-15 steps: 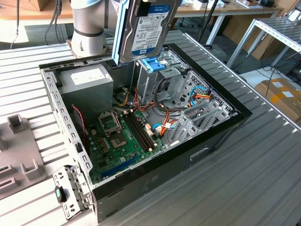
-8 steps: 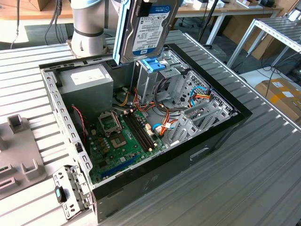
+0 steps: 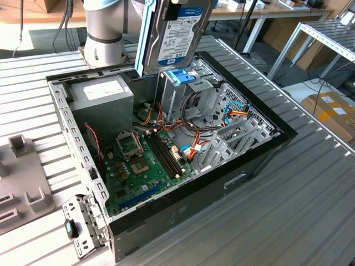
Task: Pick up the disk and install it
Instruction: 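Pick up the disk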
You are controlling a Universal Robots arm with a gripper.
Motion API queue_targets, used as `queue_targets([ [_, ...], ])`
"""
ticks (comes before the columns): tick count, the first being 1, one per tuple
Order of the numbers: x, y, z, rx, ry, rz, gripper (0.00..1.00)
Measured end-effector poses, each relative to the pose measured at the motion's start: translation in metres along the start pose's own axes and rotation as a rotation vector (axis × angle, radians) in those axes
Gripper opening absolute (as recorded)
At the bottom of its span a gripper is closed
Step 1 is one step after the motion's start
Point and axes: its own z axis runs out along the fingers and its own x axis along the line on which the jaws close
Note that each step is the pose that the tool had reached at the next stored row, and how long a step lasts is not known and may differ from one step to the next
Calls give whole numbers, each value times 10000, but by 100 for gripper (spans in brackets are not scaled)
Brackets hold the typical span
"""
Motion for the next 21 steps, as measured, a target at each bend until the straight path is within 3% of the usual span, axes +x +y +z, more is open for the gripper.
queue_targets([
  [21, 22, -48, 5, 0, 0, 0, 37],
])
